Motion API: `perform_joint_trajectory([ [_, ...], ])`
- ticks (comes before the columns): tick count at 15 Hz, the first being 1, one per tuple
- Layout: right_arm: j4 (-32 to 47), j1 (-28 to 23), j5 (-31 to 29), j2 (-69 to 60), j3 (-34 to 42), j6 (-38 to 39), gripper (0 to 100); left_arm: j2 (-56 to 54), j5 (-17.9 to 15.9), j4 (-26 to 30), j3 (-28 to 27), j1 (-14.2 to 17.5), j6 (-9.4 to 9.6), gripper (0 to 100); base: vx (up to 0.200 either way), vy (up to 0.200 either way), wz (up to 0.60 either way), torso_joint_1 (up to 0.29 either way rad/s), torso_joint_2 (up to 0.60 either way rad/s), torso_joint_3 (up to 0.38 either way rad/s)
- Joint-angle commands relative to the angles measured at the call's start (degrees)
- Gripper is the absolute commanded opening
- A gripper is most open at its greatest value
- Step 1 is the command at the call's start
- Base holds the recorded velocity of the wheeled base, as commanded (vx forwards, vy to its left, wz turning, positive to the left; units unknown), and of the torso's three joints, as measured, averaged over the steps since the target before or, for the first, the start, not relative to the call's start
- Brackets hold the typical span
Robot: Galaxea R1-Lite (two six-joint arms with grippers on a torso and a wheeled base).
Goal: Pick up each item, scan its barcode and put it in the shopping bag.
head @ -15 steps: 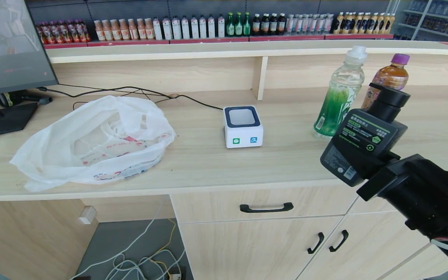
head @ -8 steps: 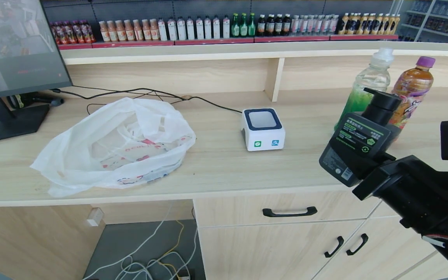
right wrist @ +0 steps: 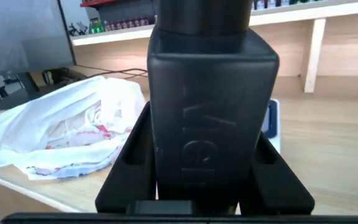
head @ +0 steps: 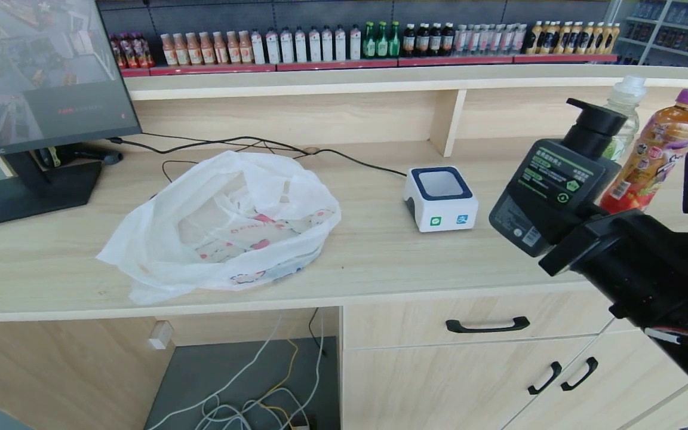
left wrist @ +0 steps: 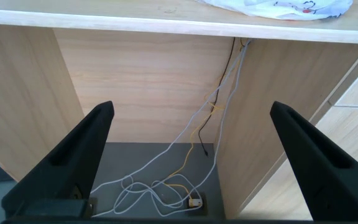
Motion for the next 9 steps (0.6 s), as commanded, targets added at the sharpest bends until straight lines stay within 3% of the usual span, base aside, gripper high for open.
perform_joint_trajectory([
  [1,-0.3,-0.7,0.1,5.3,-7.1,-1.7,0,0.0,0.0,0.0,0.0,0.0,-0.01,100,0.000,0.000,0.00,0.000,0.00,0.000],
  [5,-3.7,-1.2,8.8,11.6,-12.6,-6.4,0,0.0,0.0,0.0,0.0,0.0,-0.01,100,0.000,0.000,0.00,0.000,0.00,0.000],
  [9,-6.2,-5.1,9.9,19.1,-18.9,-10.1,0,0.0,0.0,0.0,0.0,0.0,-0.01,100,0.000,0.000,0.00,0.000,0.00,0.000],
])
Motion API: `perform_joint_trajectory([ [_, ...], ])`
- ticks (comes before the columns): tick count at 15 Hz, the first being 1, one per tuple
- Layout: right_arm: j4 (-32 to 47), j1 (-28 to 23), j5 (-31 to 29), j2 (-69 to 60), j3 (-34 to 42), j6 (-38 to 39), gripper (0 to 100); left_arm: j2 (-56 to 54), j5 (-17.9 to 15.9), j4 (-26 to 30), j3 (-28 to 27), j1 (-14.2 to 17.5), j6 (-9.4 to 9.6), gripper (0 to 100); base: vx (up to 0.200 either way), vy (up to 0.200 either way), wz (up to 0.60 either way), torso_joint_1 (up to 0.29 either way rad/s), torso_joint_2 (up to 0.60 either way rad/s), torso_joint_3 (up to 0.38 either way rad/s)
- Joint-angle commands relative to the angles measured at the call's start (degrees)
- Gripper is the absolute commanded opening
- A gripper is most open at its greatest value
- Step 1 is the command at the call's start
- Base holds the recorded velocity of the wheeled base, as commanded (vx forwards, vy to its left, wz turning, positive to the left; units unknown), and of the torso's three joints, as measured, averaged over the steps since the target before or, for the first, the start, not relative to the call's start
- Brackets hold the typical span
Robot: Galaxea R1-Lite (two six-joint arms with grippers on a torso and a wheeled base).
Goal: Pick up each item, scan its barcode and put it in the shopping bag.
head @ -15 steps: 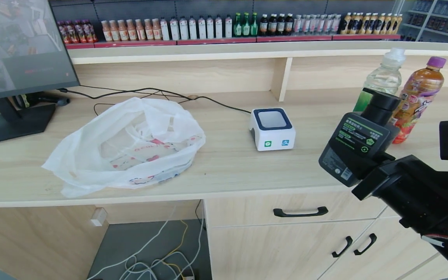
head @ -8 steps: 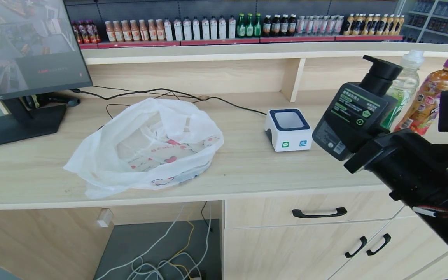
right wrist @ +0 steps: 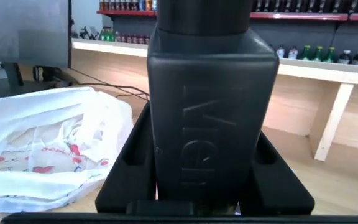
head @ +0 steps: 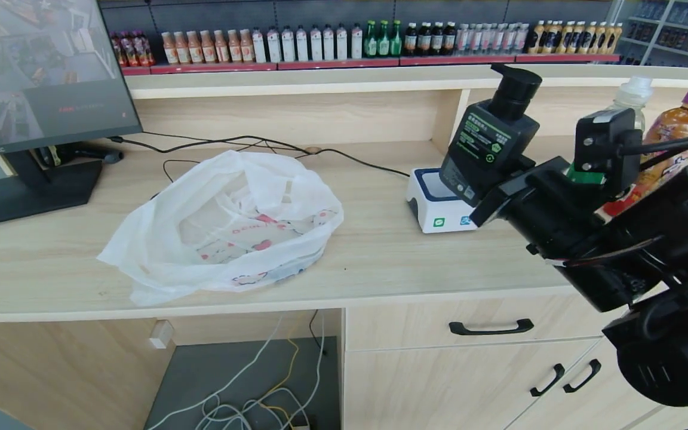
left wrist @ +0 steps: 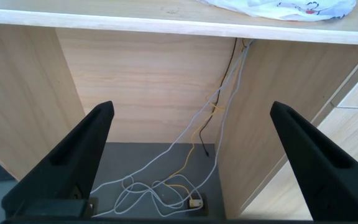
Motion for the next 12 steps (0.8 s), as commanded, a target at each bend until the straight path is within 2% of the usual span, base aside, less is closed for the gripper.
perform_joint_trajectory([
  [1,-0.3,-1.9,0.3,4.4,-2.7,-0.5,0,0.0,0.0,0.0,0.0,0.0,-0.01,100,0.000,0.000,0.00,0.000,0.00,0.000],
  [4,-0.3,-4.4,0.8,9.0,-7.8,-2.2,0,0.0,0.0,0.0,0.0,0.0,-0.01,100,0.000,0.000,0.00,0.000,0.00,0.000],
  [8,-0.3,-6.3,10.8,16.0,-19.9,-9.5,0,0.0,0.0,0.0,0.0,0.0,-0.01,100,0.000,0.000,0.00,0.000,0.00,0.000],
  [10,-0.3,-6.4,10.8,17.1,-21.8,-12.5,0,0.0,0.0,0.0,0.0,0.0,-0.01,100,0.000,0.000,0.00,0.000,0.00,0.000],
  [12,-0.3,-8.0,10.9,18.4,-28.1,-14.9,0,0.0,0.0,0.0,0.0,0.0,-0.01,100,0.000,0.000,0.00,0.000,0.00,0.000],
])
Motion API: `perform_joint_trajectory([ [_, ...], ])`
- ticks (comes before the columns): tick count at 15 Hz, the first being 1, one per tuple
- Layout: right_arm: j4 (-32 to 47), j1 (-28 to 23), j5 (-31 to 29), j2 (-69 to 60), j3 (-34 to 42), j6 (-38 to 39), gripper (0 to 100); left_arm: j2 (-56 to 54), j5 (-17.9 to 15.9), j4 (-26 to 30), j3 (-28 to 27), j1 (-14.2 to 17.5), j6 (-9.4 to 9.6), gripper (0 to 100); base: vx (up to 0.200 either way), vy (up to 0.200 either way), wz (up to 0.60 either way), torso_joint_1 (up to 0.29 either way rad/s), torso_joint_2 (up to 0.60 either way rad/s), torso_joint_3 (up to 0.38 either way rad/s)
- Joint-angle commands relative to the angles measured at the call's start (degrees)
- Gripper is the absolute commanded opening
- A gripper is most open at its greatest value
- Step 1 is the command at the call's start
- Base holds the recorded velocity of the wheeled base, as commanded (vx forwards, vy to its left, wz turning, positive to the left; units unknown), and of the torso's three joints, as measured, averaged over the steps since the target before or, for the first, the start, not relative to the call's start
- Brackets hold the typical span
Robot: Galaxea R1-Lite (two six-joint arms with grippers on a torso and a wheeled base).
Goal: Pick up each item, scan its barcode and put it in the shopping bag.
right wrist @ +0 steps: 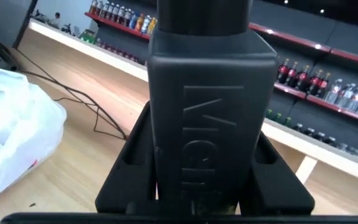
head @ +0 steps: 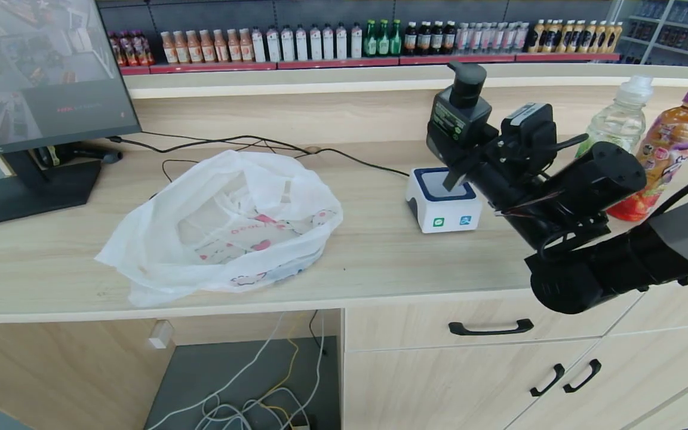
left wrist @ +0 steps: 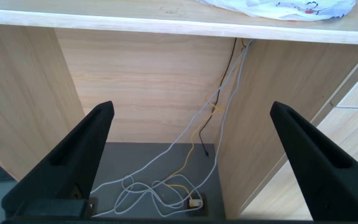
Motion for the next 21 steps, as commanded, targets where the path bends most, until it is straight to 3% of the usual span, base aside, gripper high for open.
perform_joint_trajectory([
  [1,0.0,-2.2,1.5,2.5,-5.5,-3.3,0,0.0,0.0,0.0,0.0,0.0,-0.01,100,0.000,0.000,0.00,0.000,0.00,0.000],
  [7,0.0,-7.5,12.3,2.8,-3.2,-10.0,0,0.0,0.0,0.0,0.0,0.0,-0.01,100,0.000,0.000,0.00,0.000,0.00,0.000],
  [9,0.0,-8.3,19.8,3.2,-2.8,-13.4,0,0.0,0.0,0.0,0.0,0.0,-0.01,100,0.000,0.000,0.00,0.000,0.00,0.000],
  [11,0.0,-8.8,23.2,3.4,-1.4,-15.0,0,0.0,0.0,0.0,0.0,0.0,-0.01,100,0.000,0.000,0.00,0.000,0.00,0.000],
  [21,0.0,-9.0,24.2,6.0,-2.2,-16.5,0,0.0,0.0,0.0,0.0,0.0,-0.01,100,0.000,0.000,0.00,0.000,0.00,0.000],
])
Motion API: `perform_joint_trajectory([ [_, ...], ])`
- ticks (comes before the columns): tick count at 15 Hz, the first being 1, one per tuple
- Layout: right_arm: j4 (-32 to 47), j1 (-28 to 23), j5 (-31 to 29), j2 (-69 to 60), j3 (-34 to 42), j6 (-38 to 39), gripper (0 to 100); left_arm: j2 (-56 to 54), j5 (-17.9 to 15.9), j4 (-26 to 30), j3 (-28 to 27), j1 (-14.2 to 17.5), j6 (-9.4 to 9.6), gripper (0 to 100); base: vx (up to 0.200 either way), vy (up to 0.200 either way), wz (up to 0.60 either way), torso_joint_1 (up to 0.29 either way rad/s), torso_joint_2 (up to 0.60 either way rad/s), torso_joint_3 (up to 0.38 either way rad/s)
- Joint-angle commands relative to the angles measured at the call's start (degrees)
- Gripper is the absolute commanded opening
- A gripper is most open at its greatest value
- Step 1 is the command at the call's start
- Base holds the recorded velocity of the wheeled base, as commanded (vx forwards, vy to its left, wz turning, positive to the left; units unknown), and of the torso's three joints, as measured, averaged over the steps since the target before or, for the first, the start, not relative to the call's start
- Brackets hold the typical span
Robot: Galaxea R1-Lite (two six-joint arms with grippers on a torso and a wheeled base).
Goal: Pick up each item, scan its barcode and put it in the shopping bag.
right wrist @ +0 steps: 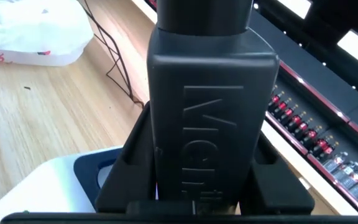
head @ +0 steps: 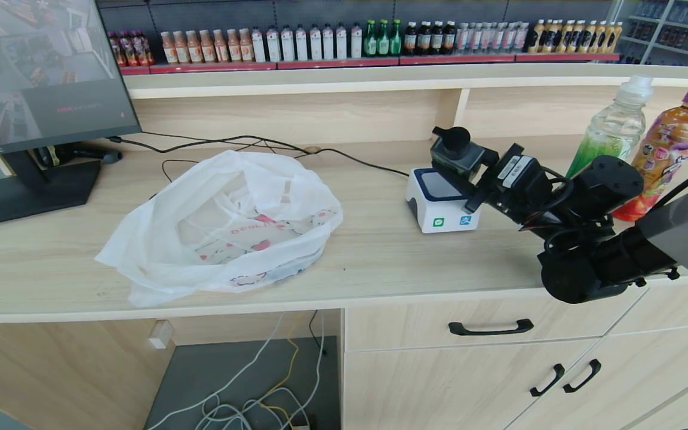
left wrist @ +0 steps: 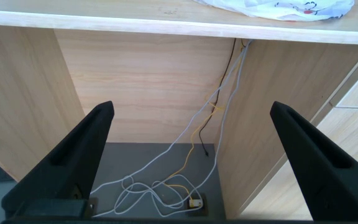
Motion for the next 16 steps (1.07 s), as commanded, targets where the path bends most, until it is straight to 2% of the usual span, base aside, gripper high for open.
perform_joint_trajectory([
  [1,0.0,0.1,-0.1,0.7,0.0,0.0,0,0.0,0.0,0.0,0.0,0.0,-0.04,100,0.000,0.000,0.00,0.000,0.00,0.000],
  [16,0.0,0.0,-0.3,1.3,-0.2,-0.2,0,0.0,0.0,0.0,0.0,0.0,-0.04,100,0.000,0.000,0.00,0.000,0.00,0.000],
])
